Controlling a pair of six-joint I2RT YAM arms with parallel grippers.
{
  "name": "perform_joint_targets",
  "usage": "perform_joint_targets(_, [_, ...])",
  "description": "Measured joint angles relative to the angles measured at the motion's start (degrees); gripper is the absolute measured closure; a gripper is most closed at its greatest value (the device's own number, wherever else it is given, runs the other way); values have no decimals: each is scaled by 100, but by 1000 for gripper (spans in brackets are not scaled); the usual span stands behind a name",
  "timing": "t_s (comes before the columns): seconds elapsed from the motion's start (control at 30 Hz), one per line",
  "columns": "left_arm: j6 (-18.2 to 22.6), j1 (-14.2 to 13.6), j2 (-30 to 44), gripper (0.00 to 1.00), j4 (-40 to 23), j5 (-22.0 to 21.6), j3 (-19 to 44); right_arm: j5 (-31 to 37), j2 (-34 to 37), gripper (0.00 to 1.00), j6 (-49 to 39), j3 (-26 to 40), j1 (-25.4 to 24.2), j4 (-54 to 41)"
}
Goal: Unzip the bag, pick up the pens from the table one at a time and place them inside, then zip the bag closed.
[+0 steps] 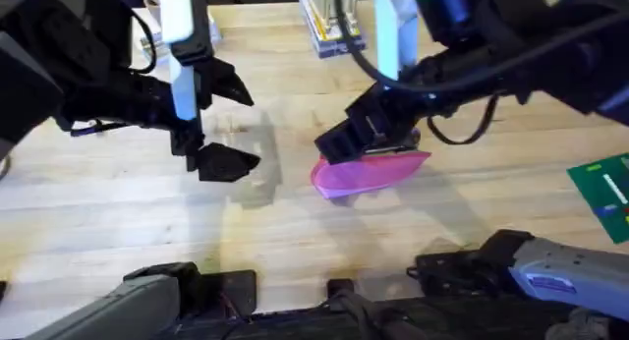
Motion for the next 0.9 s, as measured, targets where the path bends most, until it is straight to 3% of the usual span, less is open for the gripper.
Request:
perform_joint_targets(0.37, [83,494,0,7,4,14,0,0,936,4,-173,331,427,87])
perform_joint_targets(0.63, [85,494,0,7,0,18,0,0,1005,4,-277,349,427,250])
perform_joint_targets(0.9, [85,494,0,7,0,18,0,0,1772,4,-297,365,427,53])
